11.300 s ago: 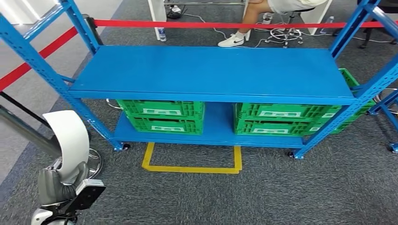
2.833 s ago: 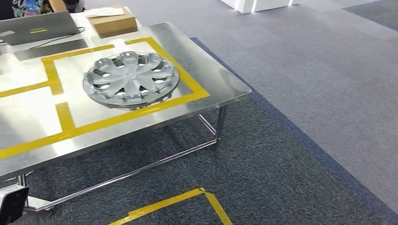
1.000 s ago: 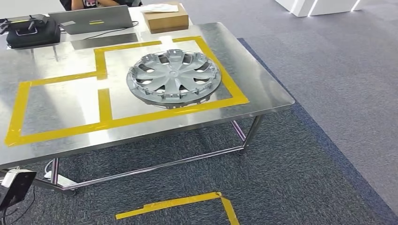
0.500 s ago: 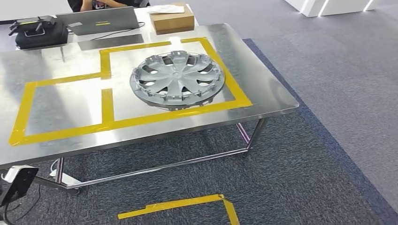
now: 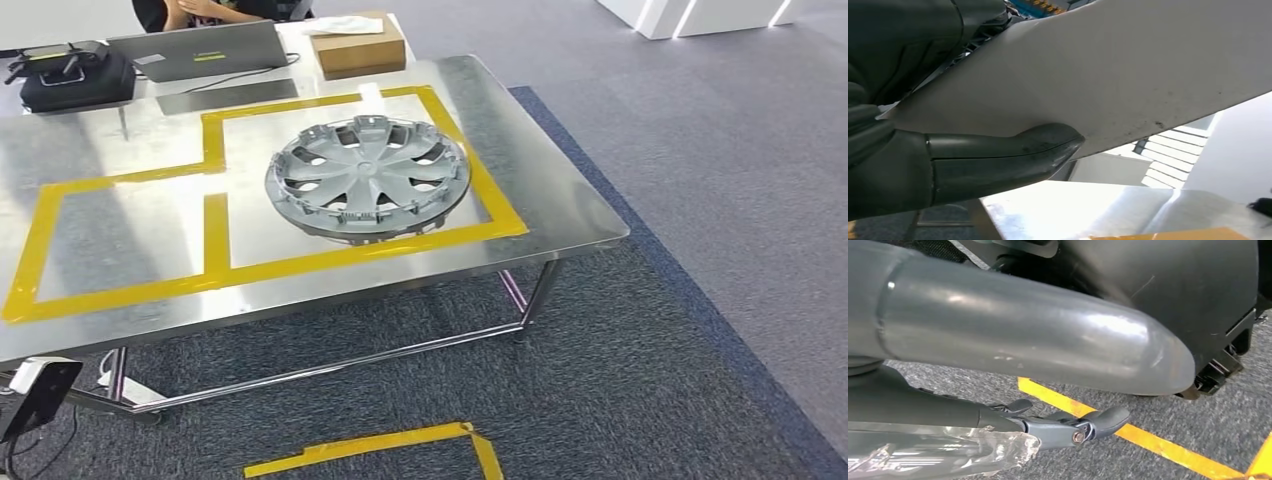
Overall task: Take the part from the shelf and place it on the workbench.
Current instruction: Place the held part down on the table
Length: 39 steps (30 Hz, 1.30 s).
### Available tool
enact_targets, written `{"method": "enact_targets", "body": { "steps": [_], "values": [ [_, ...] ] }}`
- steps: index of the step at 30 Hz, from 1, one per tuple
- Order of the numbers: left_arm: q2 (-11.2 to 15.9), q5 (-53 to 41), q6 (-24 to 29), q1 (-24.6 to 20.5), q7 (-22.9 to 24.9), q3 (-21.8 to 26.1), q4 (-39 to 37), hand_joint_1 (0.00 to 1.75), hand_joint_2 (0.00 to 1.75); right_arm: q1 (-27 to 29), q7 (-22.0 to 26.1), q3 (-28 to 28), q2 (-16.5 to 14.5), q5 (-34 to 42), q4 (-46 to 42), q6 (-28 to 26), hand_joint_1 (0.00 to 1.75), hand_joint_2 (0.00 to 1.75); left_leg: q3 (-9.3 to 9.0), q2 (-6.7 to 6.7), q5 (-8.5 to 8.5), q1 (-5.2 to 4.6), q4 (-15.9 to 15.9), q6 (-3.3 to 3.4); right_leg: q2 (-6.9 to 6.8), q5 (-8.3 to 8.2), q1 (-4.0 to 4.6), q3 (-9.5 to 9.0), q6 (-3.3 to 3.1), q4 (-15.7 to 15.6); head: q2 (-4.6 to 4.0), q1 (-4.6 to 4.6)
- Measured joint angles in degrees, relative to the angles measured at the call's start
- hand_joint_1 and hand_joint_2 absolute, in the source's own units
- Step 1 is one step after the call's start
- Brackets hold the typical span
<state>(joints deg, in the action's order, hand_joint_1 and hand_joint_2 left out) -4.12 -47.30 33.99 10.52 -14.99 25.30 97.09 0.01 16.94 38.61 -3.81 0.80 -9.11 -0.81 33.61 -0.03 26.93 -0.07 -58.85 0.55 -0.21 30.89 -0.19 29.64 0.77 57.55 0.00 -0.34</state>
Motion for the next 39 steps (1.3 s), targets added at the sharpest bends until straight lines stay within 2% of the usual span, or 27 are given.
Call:
{"method": "enact_targets", "body": {
  "steps": [2, 4, 5, 7, 8, 9, 10, 12, 13, 14, 15, 17, 19, 20, 22, 23, 24, 25, 27, 28, 29, 33, 34, 35, 37, 38, 39],
  "values": [
    [0.04, -0.03, 0.17, 0.05, 0.01, -0.04, 0.0, 1.43, 1.75, -0.04, 0.0, 0.13, 0.01, 0.1, 0.0, 0.01, 0.0, 0.0, -0.25, -0.1, 0.08, 0.16, 0.77, 0.18, -0.12, 0.15, 0.02, -0.09, 0.63, -0.16, 0.0, 0.02],
    [0.04, -0.04, 0.33, 0.01, 0.04, -0.05, 0.01, 1.43, 1.75, -0.1, 0.0, 0.2, 0.01, 0.1, 0.0, 0.01, 0.0, 0.0, -0.82, -0.15, 0.08, 0.49, 1.41, 0.58, -0.03, 1.58, 0.04, 0.99, 1.15, 2.2, 0.0, 0.19],
    [0.03, -0.06, 0.39, -0.02, 0.08, -0.07, 0.01, 1.43, 1.75, -0.11, 0.0, 0.22, 0.01, 0.11, 0.0, -0.01, 0.0, 0.0, -1.06, -0.14, 0.15, 0.6, 1.55, 0.8, 0.05, 2.98, -0.02, 2.66, 1.33, 5.26, 0.0, 0.31],
    [-0.01, -0.11, 0.45, -0.04, 0.2, -0.11, -0.01, 1.43, 1.75, -0.08, 0.0, 0.26, 0.03, 0.11, 0.0, -0.04, 0.0, 0.0, -1.21, -0.16, 0.44, 0.56, 1.54, 1.11, 0.09, 5.81, -0.09, 7.4, 1.6, 13.25, 0.0, 0.51],
    [-0.03, -0.14, 0.46, 0.02, 0.29, -0.14, -0.01, 1.43, 1.75, -0.05, 0.0, 0.28, 0.04, 0.12, 0.0, -0.05, 0.0, 0.0, -1.34, -0.2, 0.6, 0.54, 1.54, 1.16, 0.09, 6.12, -0.1, 9.26, 1.7, 15.85, 0.0, 0.52],
    [-0.06, -0.16, 0.46, 0.06, 0.38, -0.16, -0.02, 1.43, 1.75, -0.04, -0.01, 0.31, 0.05, 0.1, 0.0, -0.05, 0.0, 0.0, -1.56, -0.24, 0.8, 0.53, 1.53, 1.14, 0.09, 5.28, -0.1, 10.16, 1.75, 16.47, 0.0, 0.55],
    [-0.08, -0.17, 0.47, 0.1, 0.48, -0.18, -0.02, 1.43, 1.75, -0.04, -0.01, 0.33, 0.05, 0.1, 0.0, -0.06, 0.0, 0.0, -1.93, -0.31, 1.04, 0.53, 1.53, 1.07, 0.09, 3.26, -0.11, 9.81, 1.72, 14.7, 0.0, 0.56],
    [-0.1, -0.19, 0.47, 0.12, 0.64, -0.26, -0.03, 1.43, 1.75, -0.04, -0.04, 0.36, 0.09, 0.1, 0.0, -0.06, 0.0, 0.0, -2.82, -0.43, 1.68, 0.46, 1.52, 0.75, 0.13, -1.44, -0.07, 6.72, 1.4, 7.18, 0.0, 0.56],
    [-0.09, -0.21, 0.48, 0.11, 0.73, -0.29, -0.03, 1.43, 1.75, -0.03, -0.05, 0.38, 0.13, 0.11, 0.0, -0.06, 0.0, 0.0, -3.1, -0.49, 2.01, 0.37, 1.43, 0.48, 0.15, -2.71, -0.03, 5.05, 1.12, 3.71, 0.0, 0.55],
    [-0.09, -0.22, 0.5, 0.12, 0.8, -0.31, -0.03, 1.43, 1.75, -0.04, -0.07, 0.4, 0.15, 0.11, 0.0, -0.06, 0.0, 0.0, -3.23, -0.52, 2.21, 0.29, 1.39, 0.17, 0.19, -3.15, 0.03, 3.97, 0.83, 1.59, 0.0, 0.5],
    [-0.08, -0.24, 0.52, 0.13, 0.84, -0.33, -0.03, 1.43, 1.75, -0.04, -0.08, 0.43, 0.18, 0.11, 0.0, -0.05, 0.0, 0.0, -3.22, -0.54, 2.32, 0.23, 1.38, -0.14, 0.22, -2.82, 0.11, 3.49, 0.54, 0.85, 0.0, 0.45],
    [-0.05, -0.25, 0.56, 0.15, 0.84, -0.39, -0.03, 1.43, 1.75, 0.04, -0.08, 0.48, 0.18, 0.09, 0.0, -0.06, 0.0, 0.0, -3.28, -0.52, 2.53, 0.31, 1.41, -0.7, 0.23, -2.72, 0.04, 3.21, -0.05, 0.43, 0.01, 0.4],
    [0.05, -0.27, 0.56, 0.07, 0.84, -0.47, -0.03, 1.43, 1.75, 0.05, -0.09, 0.51, 0.18, 0.19, 0.0, -0.09, 0.0, 0.0, -2.62, -0.43, 3.85, 0.41, -0.44, -1.3, 0.18, -2.65, -0.22, 2.71, -0.68, 0.0, 0.01, 0.2],
    [0.13, -0.28, 0.56, 0.03, 0.84, -0.49, -0.03, 1.43, 1.75, 0.01, -0.08, 0.52, 0.18, 0.24, 0.0, -0.09, 0.0, 0.0, -1.37, -0.39, 5.24, 0.5, -3.09, -1.62, 0.13, -2.57, -0.35, 2.4, -0.96, -0.17, 0.01, 0.08],
    [0.24, -0.28, 0.56, 0.08, 0.85, -0.5, -0.08, 1.43, 1.75, -0.02, -0.08, 0.55, 0.18, 0.29, 0.0, -0.07, 0.0, 0.0, 2.74, -0.35, 8.28, 0.66, -10.66, -2.05, 0.08, -2.22, -0.35, 2.0, -1.27, -0.2, 0.0, -0.09],
    [0.27, -0.27, 0.55, 0.15, 0.85, -0.5, -0.13, 1.43, 1.75, 0.02, -0.08, 0.56, 0.18, 0.29, 0.0, -0.06, 0.0, 0.0, 4.62, -0.34, 8.87, 0.73, -13.63, -2.15, 0.08, -2.02, -0.34, 1.8, -1.32, -0.2, 0.0, -0.07],
    [0.3, -0.27, 0.52, 0.2, 0.89, -0.5, -0.17, 1.43, 1.75, 0.07, -0.09, 0.56, 0.18, 0.3, 0.0, -0.05, 0.0, 0.0, 5.67, -0.33, 8.27, 0.76, -14.74, -2.19, 0.09, -1.79, -0.34, 1.54, -1.29, -0.19, 0.0, -0.07],
    [0.34, -0.28, 0.49, 0.21, 0.95, -0.51, -0.21, 1.43, 1.75, 0.09, -0.09, 0.56, 0.18, 0.3, 0.0, -0.05, 0.0, 0.0, 5.64, -0.32, 6.49, 0.79, -13.64, -2.14, 0.12, -1.52, -0.34, 1.17, -1.22, -0.19, 0.0, -0.08],
    [0.45, -0.38, 0.43, 0.17, 1.1, -0.51, -0.22, 1.43, 1.75, 0.09, -0.09, 0.57, 0.17, 0.3, -0.01, -0.05, 0.0, 0.0, 3.12, -0.22, 1.54, 0.78, -6.94, -1.85, 0.16, -0.88, -0.34, 0.42, -0.94, -0.21, 0.0, -0.07],
    [0.52, -0.44, 0.39, 0.14, 1.18, -0.52, -0.23, 1.43, 1.75, 0.05, -0.09, 0.58, 0.17, 0.31, -0.01, -0.05, 0.0, 0.0, 1.61, -0.15, 0.07, 0.67, -3.58, -1.62, 0.2, -0.52, -0.24, 0.13, -0.68, -0.17, 0.0, -0.08],
    [0.58, -0.52, 0.36, 0.08, 1.25, -0.54, -0.24, 1.43, 1.75, 0.02, -0.1, 0.58, 0.17, 0.31, -0.02, -0.04, 0.0, 0.0, 0.59, -0.08, -0.45, 0.55, -1.29, -1.34, 0.18, -0.24, -0.15, 0.1, -0.38, -0.16, 0.01, -0.08],
    [0.77, -0.63, 0.32, 0.14, 1.64, -0.57, -0.25, 1.43, 1.75, -0.05, -0.14, 0.58, 0.18, 0.29, -0.02, -0.02, 0.0, 0.0, -0.35, -0.13, 0.35, 0.44, 0.69, 0.01, -0.01, 0.52, -0.07, -0.14, 0.93, -0.26, 0.0, 0.08],
    [0.79, -0.63, 0.34, 0.14, 1.68, -0.56, -0.25, 1.43, 1.75, -0.09, -0.15, 0.58, 0.18, 0.3, -0.02, -0.03, 0.0, 0.0, -0.63, -0.14, 0.43, 0.56, 0.92, 0.39, 0.0, 1.29, -0.08, 0.25, 1.19, 0.84, 0.0, 0.16],
    [0.79, -0.63, 0.37, 0.13, 1.7, -0.55, -0.25, 1.43, 1.75, -0.13, -0.15, 0.58, 0.18, 0.31, -0.02, -0.04, 0.0, 0.0, -0.93, -0.13, 0.52, 0.68, 1.13, 0.75, 0.05, 2.57, -0.09, 1.37, 1.39, 3.27, 0.0, 0.27],
    [0.76, -0.63, 0.37, 0.12, 1.7, -0.54, -0.27, 1.43, 1.75, -0.11, -0.16, 0.59, 0.18, 0.32, -0.02, -0.05, 0.0, 0.0, -1.29, -0.13, 0.95, 0.61, 1.17, 1.25, 0.1, 5.79, -0.12, 5.91, 1.56, 11.1, 0.0, 0.49],
    [0.74, -0.63, 0.34, 0.15, 1.7, -0.55, -0.3, 1.43, 1.75, -0.08, -0.14, 0.6, 0.18, 0.32, -0.02, -0.06, 0.0, 0.0, -1.47, -0.16, 1.17, 0.55, 1.16, 1.36, 0.11, 6.73, -0.13, 8.24, 1.6, 14.62, 0.0, 0.54],
    [0.73, -0.64, 0.29, 0.14, 1.71, -0.56, -0.35, 1.43, 1.75, -0.08, -0.14, 0.6, 0.18, 0.31, -0.02, -0.05, 0.0, 0.0, -1.76, -0.2, 1.45, 0.48, 1.16, 1.4, 0.11, 6.47, -0.11, 9.79, 1.58, 16.4, 0.0, 0.54]
  ]
}}
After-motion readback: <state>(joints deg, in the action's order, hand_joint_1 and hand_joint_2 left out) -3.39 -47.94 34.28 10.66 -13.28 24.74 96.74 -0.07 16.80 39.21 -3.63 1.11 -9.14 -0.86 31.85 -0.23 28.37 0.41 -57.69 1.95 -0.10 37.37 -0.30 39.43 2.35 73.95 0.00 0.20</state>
